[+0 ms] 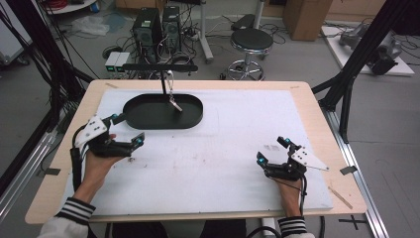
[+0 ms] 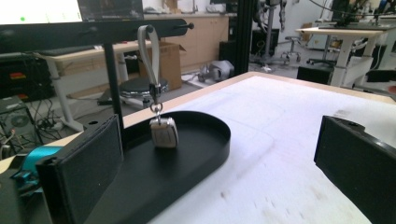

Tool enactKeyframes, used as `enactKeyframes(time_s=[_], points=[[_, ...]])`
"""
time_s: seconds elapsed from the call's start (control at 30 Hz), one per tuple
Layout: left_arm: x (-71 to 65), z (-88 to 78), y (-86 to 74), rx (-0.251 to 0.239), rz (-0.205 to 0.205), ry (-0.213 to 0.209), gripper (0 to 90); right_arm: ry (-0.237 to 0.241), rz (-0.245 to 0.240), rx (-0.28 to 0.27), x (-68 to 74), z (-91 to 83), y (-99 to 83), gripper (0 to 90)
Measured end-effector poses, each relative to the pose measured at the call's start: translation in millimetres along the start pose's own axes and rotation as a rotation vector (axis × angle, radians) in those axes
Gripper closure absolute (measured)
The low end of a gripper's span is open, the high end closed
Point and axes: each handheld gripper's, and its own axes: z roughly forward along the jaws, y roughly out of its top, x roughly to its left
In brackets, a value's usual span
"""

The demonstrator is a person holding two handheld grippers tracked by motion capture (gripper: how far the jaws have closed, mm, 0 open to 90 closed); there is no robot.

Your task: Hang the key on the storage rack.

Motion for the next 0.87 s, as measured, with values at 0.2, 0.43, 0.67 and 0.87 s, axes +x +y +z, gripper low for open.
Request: enactKeyframes(time_s=[0.2,0.43,0.67,0.87], points=[[-9.1,-29.7,-28.8,-0.030,-0.016,0.030,1.7,-0.008,-0.011,0.000,1.7,0.1,-0.2,0.3],[-18.0,-47.0,-54.6,-0.067,-0.029,0.052,1.7,-0.005,-0.025,0.000,2.1,0.2,-0.3,0.3],[-14.7,-55.1,-65.8,-0.104,-0.046,0.062,1.7,-0.004,-0.024,-0.001,2.1,0.2,-0.4,0.3],[-15.5,-54.8,-66.1,-0.101,-0.039,0.067,1.7,-0.008,-0.028,-0.005,2.5,0.0,-0.6,0.3]])
